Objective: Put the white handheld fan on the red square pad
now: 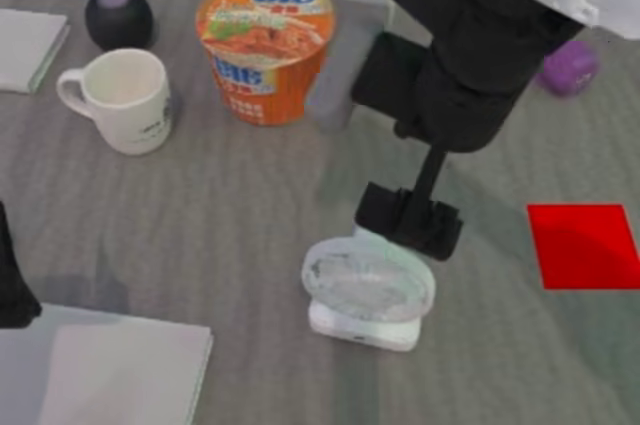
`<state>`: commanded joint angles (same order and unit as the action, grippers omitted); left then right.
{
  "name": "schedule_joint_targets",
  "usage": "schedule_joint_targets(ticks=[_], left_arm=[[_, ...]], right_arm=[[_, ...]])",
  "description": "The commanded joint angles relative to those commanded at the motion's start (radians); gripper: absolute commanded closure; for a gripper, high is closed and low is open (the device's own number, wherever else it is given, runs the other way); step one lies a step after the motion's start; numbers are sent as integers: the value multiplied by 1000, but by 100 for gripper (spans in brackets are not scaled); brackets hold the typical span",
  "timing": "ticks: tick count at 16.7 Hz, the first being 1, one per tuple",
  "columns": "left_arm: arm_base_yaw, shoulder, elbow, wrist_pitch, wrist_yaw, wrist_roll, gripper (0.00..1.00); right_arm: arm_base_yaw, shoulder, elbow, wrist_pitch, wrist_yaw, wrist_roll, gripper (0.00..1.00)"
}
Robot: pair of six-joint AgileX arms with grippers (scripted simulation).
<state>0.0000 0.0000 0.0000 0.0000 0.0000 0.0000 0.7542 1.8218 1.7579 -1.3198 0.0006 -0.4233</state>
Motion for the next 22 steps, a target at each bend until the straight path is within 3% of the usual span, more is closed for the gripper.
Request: schedule_joint_targets(ticks=[5,10,22], left_arm=[[0,0,0,0,0,0,0],[0,0,0,0,0,0,0],[0,0,0,0,0,0,0]], right_arm=[[88,209,189,-158,0,-51,0],[93,219,198,-166,0,-53,0],[95,208,-17,37,0,-51,0]])
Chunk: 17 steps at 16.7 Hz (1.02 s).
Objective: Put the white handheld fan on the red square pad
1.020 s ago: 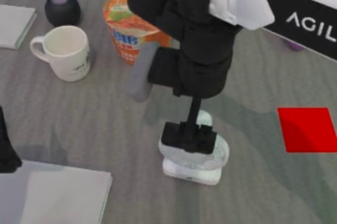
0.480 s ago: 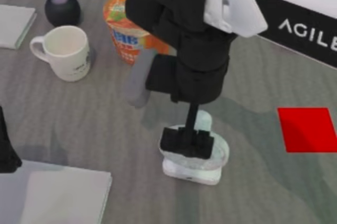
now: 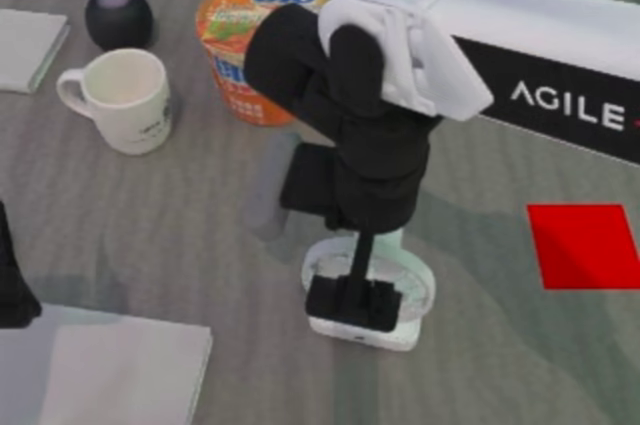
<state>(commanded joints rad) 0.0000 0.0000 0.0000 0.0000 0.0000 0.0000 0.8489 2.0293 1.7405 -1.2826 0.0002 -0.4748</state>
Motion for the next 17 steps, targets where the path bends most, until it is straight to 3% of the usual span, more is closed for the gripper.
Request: schedule_joint_targets(ticks=[2,15,17], left_arm=[[0,0,0,0,0,0,0],[0,0,0,0,0,0,0],[0,0,0,0,0,0,0]], right_arm=[[0,0,0,0,0,0,0],[0,0,0,0,0,0,98],[0,0,0,0,0,0,100]])
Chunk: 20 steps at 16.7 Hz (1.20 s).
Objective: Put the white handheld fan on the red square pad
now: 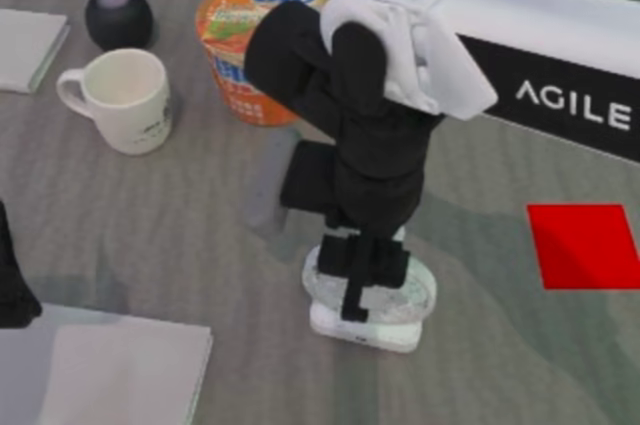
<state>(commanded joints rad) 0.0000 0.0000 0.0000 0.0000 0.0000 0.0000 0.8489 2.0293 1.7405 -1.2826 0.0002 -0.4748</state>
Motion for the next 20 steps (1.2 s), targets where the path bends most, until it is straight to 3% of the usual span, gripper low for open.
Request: schedule_joint_targets(ticks=[8,15,20], left_arm=[[0,0,0,0,0,0,0],[0,0,0,0,0,0,0],[0,0,0,0,0,0,0]], right_arm=[[-3,-6,5,-4,1,0,100],[4,7,204,-190,1,-2,100],[0,5,216,-203,1,0,100]])
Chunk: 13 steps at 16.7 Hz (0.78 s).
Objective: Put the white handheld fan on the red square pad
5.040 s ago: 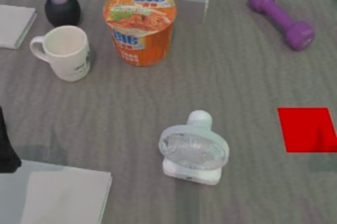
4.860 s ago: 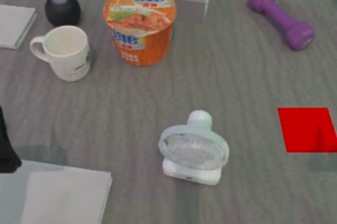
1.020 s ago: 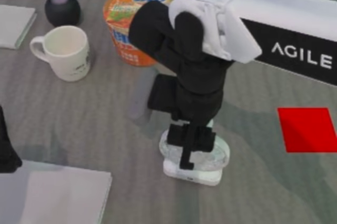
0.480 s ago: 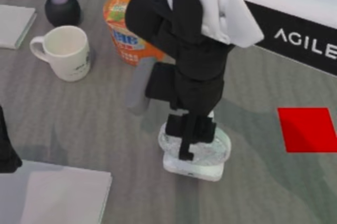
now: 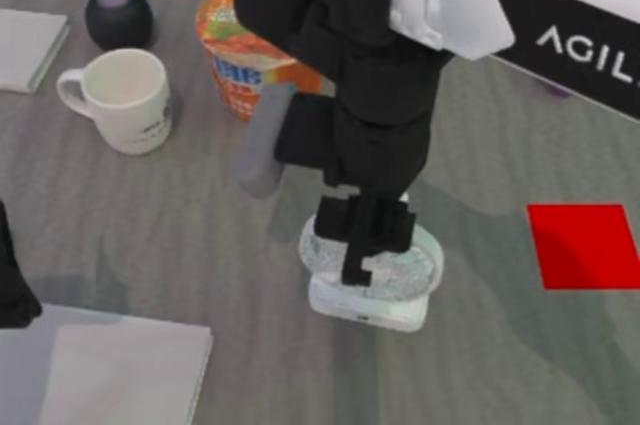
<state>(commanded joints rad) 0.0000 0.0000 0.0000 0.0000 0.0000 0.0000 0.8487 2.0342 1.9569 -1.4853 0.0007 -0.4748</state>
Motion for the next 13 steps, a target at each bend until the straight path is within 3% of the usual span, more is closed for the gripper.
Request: schedule_joint_targets(ticks=[5,13], left_arm=[[0,0,0,0,0,0,0],[0,0,0,0,0,0,0]], right_arm=[[-83,-23,-43,3,-2,-111,100],[-453,-161,-227,49,-13,-657,100]])
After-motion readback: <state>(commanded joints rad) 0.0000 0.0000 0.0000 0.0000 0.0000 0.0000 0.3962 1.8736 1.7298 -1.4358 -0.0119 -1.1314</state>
